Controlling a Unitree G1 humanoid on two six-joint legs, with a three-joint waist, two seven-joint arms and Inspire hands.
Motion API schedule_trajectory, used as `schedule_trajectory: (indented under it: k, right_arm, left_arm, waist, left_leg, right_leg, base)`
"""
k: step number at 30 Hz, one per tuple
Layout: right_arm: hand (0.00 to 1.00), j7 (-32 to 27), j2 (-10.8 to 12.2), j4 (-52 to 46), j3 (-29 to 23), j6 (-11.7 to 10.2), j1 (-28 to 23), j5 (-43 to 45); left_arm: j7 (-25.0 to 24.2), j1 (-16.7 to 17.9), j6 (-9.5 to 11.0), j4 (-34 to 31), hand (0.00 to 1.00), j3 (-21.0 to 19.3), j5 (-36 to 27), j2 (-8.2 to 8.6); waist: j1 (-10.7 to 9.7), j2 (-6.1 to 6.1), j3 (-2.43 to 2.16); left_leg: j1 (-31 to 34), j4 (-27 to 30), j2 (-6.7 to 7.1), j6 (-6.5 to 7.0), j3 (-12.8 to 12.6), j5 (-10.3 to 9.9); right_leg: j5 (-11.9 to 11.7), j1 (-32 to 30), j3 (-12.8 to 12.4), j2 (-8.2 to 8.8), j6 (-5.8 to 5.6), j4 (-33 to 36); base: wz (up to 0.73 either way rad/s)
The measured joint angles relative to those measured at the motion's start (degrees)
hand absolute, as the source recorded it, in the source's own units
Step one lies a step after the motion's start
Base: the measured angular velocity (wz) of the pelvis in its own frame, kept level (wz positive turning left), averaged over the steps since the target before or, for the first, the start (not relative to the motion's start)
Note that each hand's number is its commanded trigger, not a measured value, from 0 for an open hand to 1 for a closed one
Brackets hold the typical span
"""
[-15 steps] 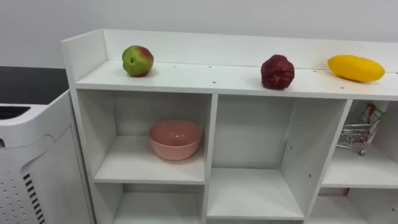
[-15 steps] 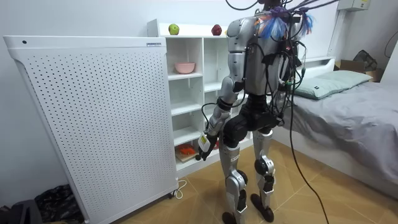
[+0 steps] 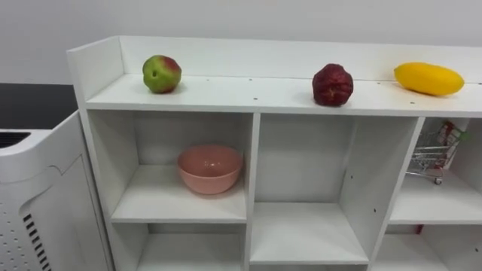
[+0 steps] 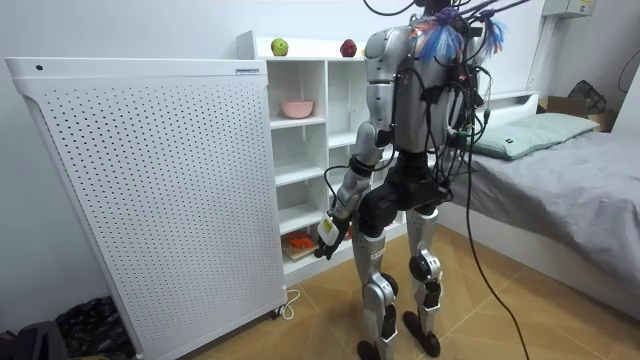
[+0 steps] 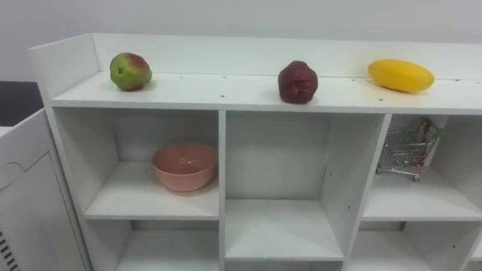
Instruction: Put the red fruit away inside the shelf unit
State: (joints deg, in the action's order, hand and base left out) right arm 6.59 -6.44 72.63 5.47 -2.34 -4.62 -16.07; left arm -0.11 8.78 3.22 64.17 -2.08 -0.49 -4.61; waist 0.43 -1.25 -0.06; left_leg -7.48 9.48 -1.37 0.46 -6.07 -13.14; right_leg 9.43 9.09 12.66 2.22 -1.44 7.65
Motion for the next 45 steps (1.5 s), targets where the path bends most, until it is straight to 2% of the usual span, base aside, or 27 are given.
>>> schedule_trajectory:
  k: [5,11,14,16,20,22,24,25,29,33,34,38,40,45]
  right_arm:
    - [0.0,-3.4,0.08,0.12,-0.58,-0.07,-0.12,-1.04]
    - [0.0,-8.8,-0.03,-4.19,-4.94,-0.15,-0.06,-0.92]
    - [0.0,-12.81,-0.07,-11.5,-8.62,-0.91,0.09,-0.25]
    - [0.0,-16.32,-0.16,-20.33,-10.98,-1.35,0.23,2.3]
    - [0.0,-21.91,-0.18,-38.08,-11.14,-2.13,0.09,4.2]
    - [0.0,-25.15,-0.24,-48.1,-11.09,-3.94,0.02,5.66]
    - [0.0,-27.3,-0.24,-52.63,-10.94,-5.51,0.06,6.33]
    - [0.0,-28.55,-0.26,-53.82,-10.73,-6.46,0.02,6.45]
    - [0.0,-31.04,-0.25,-57.35,-10.66,-6.33,0.05,7.67]
    - [0.0,-32.99,-1.0,-66.1,-10.57,-6.46,0.36,7.69]
    - [0.0,-33.74,-1.35,-67.86,-10.54,-6.86,1.0,7.91]
    - [0.0,-34.95,-2.61,-72.48,-10.65,-7.22,2.24,10.99]
    - [0.0,-35.82,-3.2,-74.35,-10.64,-8.14,4.76,11.0]
    - [0.0,-35.92,-5.01,-76.97,-10.07,-9.85,8.34,11.44]
  left_arm:
    - [0.01,-0.13,0.34,0.01,0.0,-0.11,0.17,-0.01]
    - [0.75,-0.27,1.37,-0.03,0.0,-0.57,0.73,-0.01]
    - [1.4,-0.11,2.07,0.0,0.0,-2.17,1.5,-0.15]
    - [2.19,0.57,2.19,-0.21,0.0,-2.44,2.01,-0.75]
    - [3.82,2.04,2.27,-1.2,0.0,-2.36,2.11,-1.53]
    - [4.96,2.27,2.28,-1.19,0.0,-2.48,2.75,-1.93]
    - [5.68,3.02,2.26,-1.35,0.0,-2.99,3.51,-2.11]
    - [6.19,3.47,2.22,-1.4,0.0,-3.54,4.02,-2.2]
    - [6.17,3.99,1.95,-1.84,0.0,-3.26,4.58,-2.72]
    - [6.18,4.25,1.95,-1.84,0.0,-2.0,4.68,-2.73]
    - [6.3,4.68,1.95,-1.81,0.0,-2.03,4.77,-2.77]
    - [7.01,4.95,1.97,-1.82,0.0,-2.03,5.34,-2.76]
    - [7.19,5.04,2.01,-1.63,0.0,-2.01,5.77,-2.78]
    - [7.22,4.43,2.16,0.13,0.0,-0.97,5.83,-3.4]
  waist:
    - [0.03,0.39,0.04]
    - [-0.11,0.52,0.51]
    - [-0.06,0.24,0.58]
    - [-0.15,0.19,0.62]
    - [-0.04,0.02,0.57]
    - [0.1,0.04,0.32]
    - [0.16,0.0,0.16]
    - [0.08,-0.26,0.1]
    - [0.12,-0.76,-0.04]
    - [0.08,0.08,-0.07]
    - [0.04,0.22,0.04]
    - [0.0,0.17,0.07]
    - [0.03,0.1,0.12]
    - [0.56,-0.32,0.18]
  left_leg:
    - [-0.05,0.03,0.02,0.0,0.0,0.01]
    - [-0.16,0.06,0.03,0.0,-0.07,0.01]
    - [-0.26,0.1,0.06,0.0,-0.12,0.01]
    - [-0.16,0.13,0.11,0.01,-0.09,0.01]
    - [0.27,0.28,0.17,0.01,-0.1,0.02]
    - [0.28,0.28,0.2,0.02,-0.15,0.03]
    - [-0.04,0.4,0.21,0.02,-0.08,0.04]
    - [-0.16,0.41,0.2,0.02,0.07,0.04]
    - [0.04,0.38,0.18,0.02,0.48,0.03]
    - [0.14,0.12,0.1,0.02,0.11,0.04]
    - [0.21,0.06,0.06,0.02,0.09,0.04]
    - [0.79,0.09,0.03,0.01,0.42,0.04]
    - [1.04,0.19,0.0,-0.02,0.62,0.07]
    - [0.8,0.68,0.02,-0.01,1.04,0.08]
  right_leg:
    - [0.0,0.03,0.07,0.01,0.0,0.03]
    - [0.0,0.02,-0.3,-0.01,0.0,0.04]
    - [0.01,0.04,-0.66,-0.07,-0.01,0.04]
    - [0.01,-0.17,-0.92,-0.06,-0.01,-0.04]
    - [0.12,-0.77,-1.23,-0.07,0.09,-0.02]
    - [0.14,-0.74,-1.33,-0.09,0.08,-0.05]
    - [0.16,-0.4,-1.34,-0.1,0.04,-0.07]
    - [0.17,-0.15,-1.33,-0.1,0.03,-0.09]
    - [0.17,-0.45,-0.98,-0.08,0.03,0.26]
    - [0.16,-0.92,-0.96,-0.11,0.03,0.64]
    - [0.16,-0.97,-0.95,-0.14,0.03,0.64]
    - [0.16,-1.32,-0.61,-0.17,0.03,0.63]
    - [0.16,-1.65,0.22,-0.16,0.03,0.97]
    - [0.16,-1.16,0.31,-0.14,0.03,0.98]
  base:
    - [0.0]
    - [-0.03]
    - [-0.05]
    - [-0.05]
    - [-0.04]
    - [0.0]
    - [0.03]
    - [0.08]
    - [0.03]
    - [-0.02]
    - [0.0]
    - [0.02]
    - [0.02]
    - [0.06]
